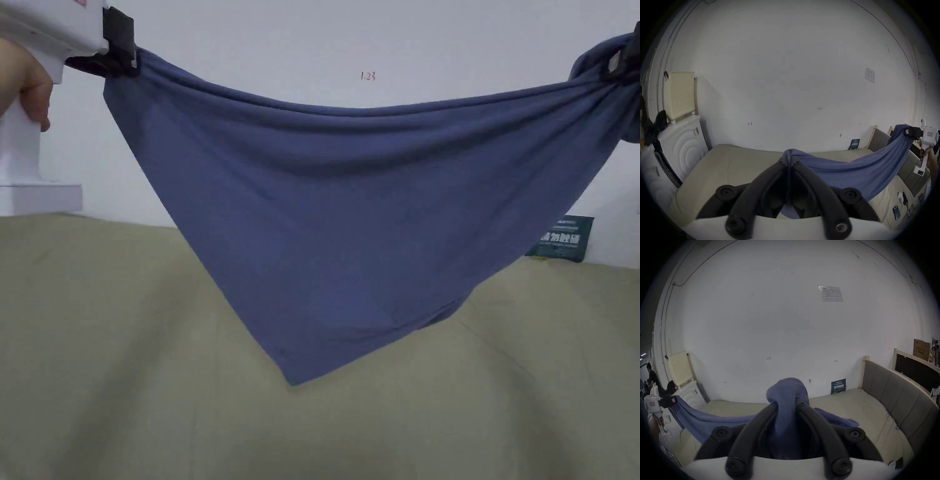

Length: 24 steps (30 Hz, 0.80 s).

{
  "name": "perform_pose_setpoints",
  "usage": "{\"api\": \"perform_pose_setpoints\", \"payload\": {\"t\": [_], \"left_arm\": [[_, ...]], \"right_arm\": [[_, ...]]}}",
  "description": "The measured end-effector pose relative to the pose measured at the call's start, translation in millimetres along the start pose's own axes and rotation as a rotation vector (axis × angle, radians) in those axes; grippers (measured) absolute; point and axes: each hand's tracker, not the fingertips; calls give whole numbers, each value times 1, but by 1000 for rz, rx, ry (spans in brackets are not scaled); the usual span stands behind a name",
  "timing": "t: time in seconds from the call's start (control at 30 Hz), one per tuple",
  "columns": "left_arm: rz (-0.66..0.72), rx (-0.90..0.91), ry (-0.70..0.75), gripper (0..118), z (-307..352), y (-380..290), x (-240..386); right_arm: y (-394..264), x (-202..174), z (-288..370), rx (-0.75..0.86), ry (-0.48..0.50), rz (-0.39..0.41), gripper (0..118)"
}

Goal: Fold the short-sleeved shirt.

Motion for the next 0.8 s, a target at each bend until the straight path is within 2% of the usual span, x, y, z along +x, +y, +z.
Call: {"api": "perform_pose_setpoints", "payload": {"t": [0.2, 0.3, 0.33, 0.37, 0.5, 0.6, 0.63, 0.7, 0.77, 0.8], "left_arm": [[62, -78, -22, 0, -31, -18, -22], [129, -130, -46, 0, -35, -28, -32], [146, -153, -47, 0, -44, -78, -40], [148, -159, -52, 0, -47, -93, -46], [145, -224, -49, 0, -36, -127, -44], [150, -235, -58, 0, -33, -147, -63], [144, -242, -58, 0, -30, -153, -68], [136, -256, -47, 0, -26, -163, -78], [149, -263, -65, 0, -12, -181, -86], [158, -279, -79, 0, -11, -186, -92]], "right_arm": [[-36, 7, 0, -43, 13, 29, 13], [-61, 17, -1, -91, 25, 10, 13], [-70, 19, -2, -106, 26, 3, 13], [-73, 29, -12, -125, 28, 1, 13], [-104, 34, -6, -184, 37, 2, 13], [-94, 28, 3, -213, 51, 13, 13], [-117, 27, 15, -273, -80, -57, 13], [-123, 28, 15, -290, -47, -44, 13], [-161, 38, 18, -294, 75, 8, 13], [-171, 43, 20, -302, 80, -2, 13]]}}
